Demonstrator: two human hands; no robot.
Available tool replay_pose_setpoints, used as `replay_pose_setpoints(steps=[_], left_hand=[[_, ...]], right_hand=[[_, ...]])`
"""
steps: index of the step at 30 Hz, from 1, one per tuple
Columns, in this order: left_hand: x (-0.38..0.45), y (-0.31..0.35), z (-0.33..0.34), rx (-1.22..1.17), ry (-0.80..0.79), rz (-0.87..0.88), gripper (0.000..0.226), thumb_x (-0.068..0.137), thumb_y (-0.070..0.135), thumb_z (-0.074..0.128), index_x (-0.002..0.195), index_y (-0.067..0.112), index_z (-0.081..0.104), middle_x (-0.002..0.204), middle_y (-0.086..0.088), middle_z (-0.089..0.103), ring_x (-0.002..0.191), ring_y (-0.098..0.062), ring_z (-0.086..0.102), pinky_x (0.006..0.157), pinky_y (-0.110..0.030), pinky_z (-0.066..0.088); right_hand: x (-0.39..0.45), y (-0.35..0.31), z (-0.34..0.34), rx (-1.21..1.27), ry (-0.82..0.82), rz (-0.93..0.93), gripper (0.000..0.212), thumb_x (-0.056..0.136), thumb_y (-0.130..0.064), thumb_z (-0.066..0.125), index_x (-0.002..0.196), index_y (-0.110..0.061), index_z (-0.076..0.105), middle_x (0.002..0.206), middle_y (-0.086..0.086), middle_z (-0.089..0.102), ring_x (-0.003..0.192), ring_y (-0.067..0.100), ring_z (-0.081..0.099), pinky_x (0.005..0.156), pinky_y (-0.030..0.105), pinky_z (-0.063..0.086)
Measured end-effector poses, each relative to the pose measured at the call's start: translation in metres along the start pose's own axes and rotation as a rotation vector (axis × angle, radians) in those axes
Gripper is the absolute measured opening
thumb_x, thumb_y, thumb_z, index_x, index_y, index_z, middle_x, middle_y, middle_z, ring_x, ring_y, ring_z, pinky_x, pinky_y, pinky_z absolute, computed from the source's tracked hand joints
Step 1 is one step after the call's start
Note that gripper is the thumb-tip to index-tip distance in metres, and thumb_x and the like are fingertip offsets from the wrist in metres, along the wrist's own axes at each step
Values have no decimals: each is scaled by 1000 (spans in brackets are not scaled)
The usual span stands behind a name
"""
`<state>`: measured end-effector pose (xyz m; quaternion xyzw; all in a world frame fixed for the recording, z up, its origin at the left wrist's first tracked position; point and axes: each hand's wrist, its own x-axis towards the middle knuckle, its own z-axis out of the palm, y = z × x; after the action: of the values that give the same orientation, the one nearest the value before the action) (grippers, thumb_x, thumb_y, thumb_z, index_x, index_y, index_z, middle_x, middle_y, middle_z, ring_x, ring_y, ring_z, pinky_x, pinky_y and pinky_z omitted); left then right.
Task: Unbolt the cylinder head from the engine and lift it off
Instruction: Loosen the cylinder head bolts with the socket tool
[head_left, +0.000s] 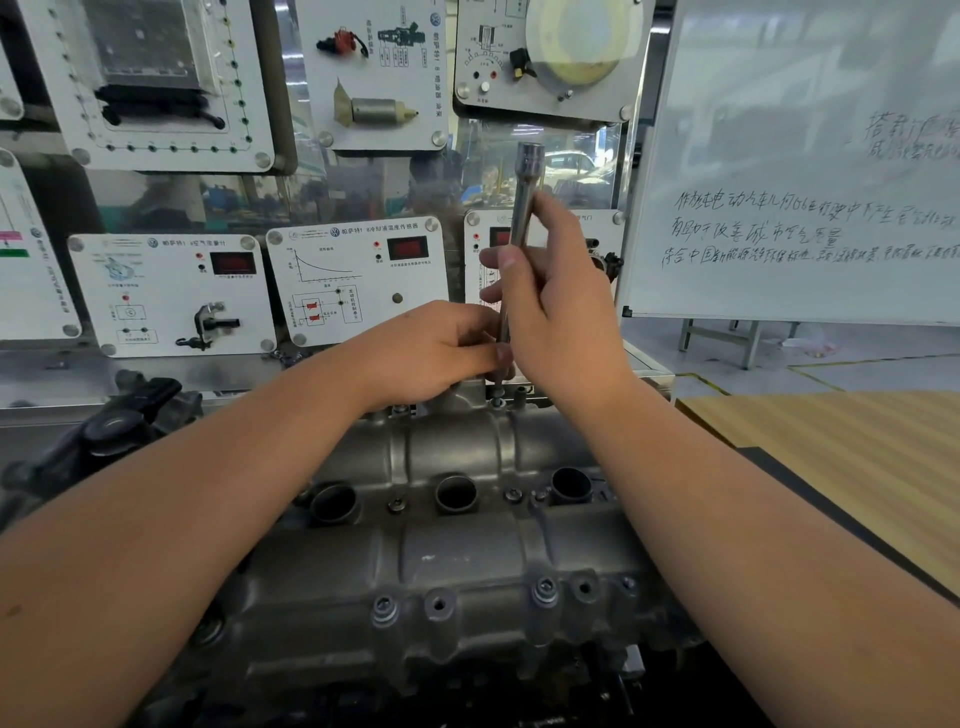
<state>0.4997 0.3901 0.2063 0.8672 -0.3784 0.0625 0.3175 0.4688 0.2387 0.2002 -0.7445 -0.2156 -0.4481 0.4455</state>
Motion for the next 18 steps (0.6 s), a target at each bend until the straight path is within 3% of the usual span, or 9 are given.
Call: replay_pose_setpoints(steps=[3,6,7,9,12,14,16,18], left_hand=[[1,2,0,30,25,-5,20,98,35,65,113,22,68,102,-6,75,98,-27,70,92,-55,52],[0,2,0,10,36,-21,22,97,36,66,112,20,67,100,-3,75,92,-29,71,88,-56,53],[0,2,1,-10,31,-21,17,99,35,64,110,23,67,97,1,76,85,-31,69,84,-57,54],[-1,1,1,-35,12,-17,9,101,33,59,107,30,66,93,8,76,74,-37,63,78,-59,54],[-1,3,-1,-9,16,-10,15,101,32,60,111,24,67,94,6,76,85,-43,67,81,-59,53],[0,4,-1,6,23,-14,20,99,34,63,116,22,66,103,-1,76,96,-36,70,88,-56,54],[1,4,0,23,23,-4,18,97,36,66,114,28,64,105,-7,74,97,-30,70,88,-55,54],[1,3,1,22,31,-7,21,97,38,66,113,24,64,105,-7,73,98,-31,69,89,-56,53]], right_hand=[[1,-1,-1,-26,13,-61,38,98,-26,60,134,-11,55,94,-10,69,85,5,64,72,18,50],[2,1,-1,-61,17,-86,16,100,-20,54,105,-7,62,78,-4,66,75,7,60,66,22,48],[3,1,-1,-52,8,-58,16,102,-19,52,104,-6,61,77,-1,66,73,7,62,65,26,50],[3,1,-1,-38,-11,-10,23,104,-19,47,123,-10,58,86,0,71,75,6,67,67,31,54],[1,-1,-1,1,-20,14,51,105,-21,46,154,-17,34,93,-7,73,76,11,68,69,29,55],[0,-1,-1,15,-24,-16,51,102,-24,53,150,-17,38,94,-8,73,81,7,68,71,24,54],[1,0,-1,0,7,-78,42,99,-24,59,138,-13,54,94,-19,66,86,-8,63,75,10,49],[1,0,-1,-22,36,-115,30,98,-20,59,126,-10,63,88,-19,63,82,-10,60,74,8,47]])
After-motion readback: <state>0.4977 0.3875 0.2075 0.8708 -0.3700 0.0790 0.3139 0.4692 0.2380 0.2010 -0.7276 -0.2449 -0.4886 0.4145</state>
